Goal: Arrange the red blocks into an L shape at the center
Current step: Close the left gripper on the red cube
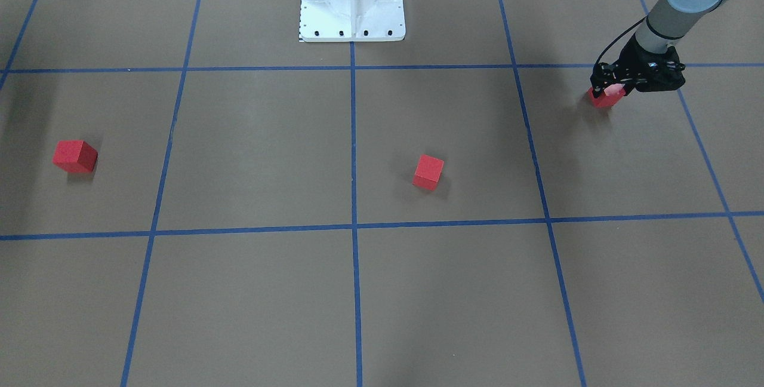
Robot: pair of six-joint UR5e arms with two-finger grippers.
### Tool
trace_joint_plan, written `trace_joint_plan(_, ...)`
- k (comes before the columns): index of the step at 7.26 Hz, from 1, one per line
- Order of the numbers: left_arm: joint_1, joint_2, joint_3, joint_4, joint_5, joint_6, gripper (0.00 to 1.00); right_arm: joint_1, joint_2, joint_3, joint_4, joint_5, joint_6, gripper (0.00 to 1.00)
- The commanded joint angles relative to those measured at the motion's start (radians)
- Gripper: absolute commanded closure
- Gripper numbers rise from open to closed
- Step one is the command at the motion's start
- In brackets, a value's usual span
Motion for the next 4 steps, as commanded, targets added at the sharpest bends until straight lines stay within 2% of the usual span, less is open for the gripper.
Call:
trace_joint_plan(1, -0.006, 0.012, -0.029, 0.009, -0.002, 0.001, 1.0, 0.0, 0.0, 0.001, 0.0, 0.0, 0.001, 0.01)
trace_joint_plan(2, -0.014, 0.003, -0.11, 0.083, -0.045, 0.001, 1.0, 0.0, 0.006, 0.001, 0.0, 0.0, -0.001, 0.01)
trace_joint_plan(3, -0.047, -0.048, -0.182, 0.274, -0.057, 0.01, 1.0, 0.0, 0.008, 0.001, 0.0, 0.0, 0.001, 0.01)
trace_joint_plan(4, -0.108, -0.2, -0.189, 0.42, -0.057, 0.015, 1.0, 0.0, 0.009, 0.001, -0.002, 0.0, 0.001, 0.01)
